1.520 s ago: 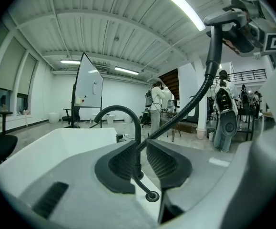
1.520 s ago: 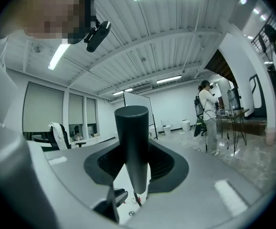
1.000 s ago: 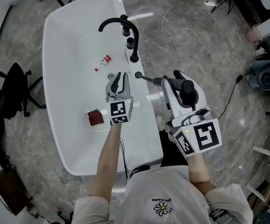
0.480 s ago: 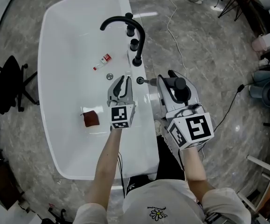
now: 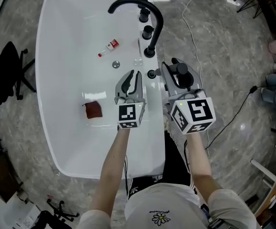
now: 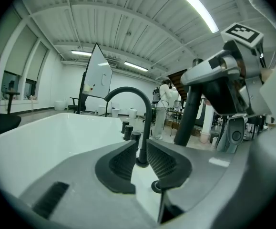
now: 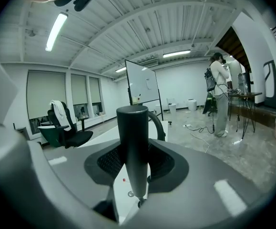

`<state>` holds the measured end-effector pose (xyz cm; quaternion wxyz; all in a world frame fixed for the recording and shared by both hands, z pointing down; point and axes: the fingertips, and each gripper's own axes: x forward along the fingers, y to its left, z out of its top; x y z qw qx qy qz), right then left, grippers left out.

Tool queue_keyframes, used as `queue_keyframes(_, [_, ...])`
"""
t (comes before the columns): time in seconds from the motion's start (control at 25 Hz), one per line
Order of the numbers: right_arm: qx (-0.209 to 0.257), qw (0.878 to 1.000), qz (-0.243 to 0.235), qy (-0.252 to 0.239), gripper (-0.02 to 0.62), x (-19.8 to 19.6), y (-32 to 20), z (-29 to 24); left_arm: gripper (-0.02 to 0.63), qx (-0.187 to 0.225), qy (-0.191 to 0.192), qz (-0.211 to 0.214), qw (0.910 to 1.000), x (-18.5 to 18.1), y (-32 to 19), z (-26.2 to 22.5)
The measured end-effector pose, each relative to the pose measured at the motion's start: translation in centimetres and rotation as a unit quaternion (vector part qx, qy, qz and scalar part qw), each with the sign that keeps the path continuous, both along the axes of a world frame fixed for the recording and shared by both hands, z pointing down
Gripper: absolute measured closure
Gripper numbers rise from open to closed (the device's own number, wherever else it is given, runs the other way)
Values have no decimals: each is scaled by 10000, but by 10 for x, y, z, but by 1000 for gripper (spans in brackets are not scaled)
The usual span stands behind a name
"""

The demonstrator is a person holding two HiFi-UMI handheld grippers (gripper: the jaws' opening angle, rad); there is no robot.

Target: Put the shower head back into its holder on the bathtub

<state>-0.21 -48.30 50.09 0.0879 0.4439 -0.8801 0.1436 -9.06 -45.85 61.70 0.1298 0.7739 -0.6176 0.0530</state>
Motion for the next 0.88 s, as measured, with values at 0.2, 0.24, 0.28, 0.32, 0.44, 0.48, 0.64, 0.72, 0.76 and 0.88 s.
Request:
queue_keyframes(0.2, [-273, 9994, -100, 205, 462, -11, -11, 47, 543, -169, 85, -172, 9997, -13, -1, 22])
queue_keyframes(0.24, [-307, 9992, -123, 235, 462, -13, -12, 55, 543, -183, 93, -193, 9996, -15, -1, 25])
queue_keyframes(0.28, [-335, 9990, -149, 262, 462, -15, -12, 61, 543, -199, 100, -216, 9995, -18, -1, 27])
queue_keyframes(0.32, [-359, 9988, -174, 285, 462, -17, -13, 68, 543, -216, 109, -237, 9994, -19, 0, 30])
queue_keyframes(0.44, [-427, 9982, -223, 351, 462, -20, -15, 85, 543, -258, 154, -264, 9992, -20, 1, 35])
queue_keyframes(0.48, [-446, 9980, -232, 379, 462, -21, -16, 90, 543, -270, 164, -252, 9992, -19, 2, 37])
queue_keyframes(0.64, [-492, 9971, -286, 499, 462, -25, -18, 106, 543, -312, 178, -226, 9991, -20, 3, 41])
queue_keyframes(0.72, [-501, 9967, -304, 553, 462, -27, -18, 112, 543, -328, 205, -254, 9989, -22, 5, 42])
queue_keyframes(0.76, [-506, 9966, -300, 579, 462, -28, -18, 116, 543, -331, 219, -256, 9989, -23, 5, 43])
queue_keyframes(0.88, [-547, 9958, -307, 671, 462, -30, -16, 129, 543, -365, 183, -163, 9990, -23, 6, 46])
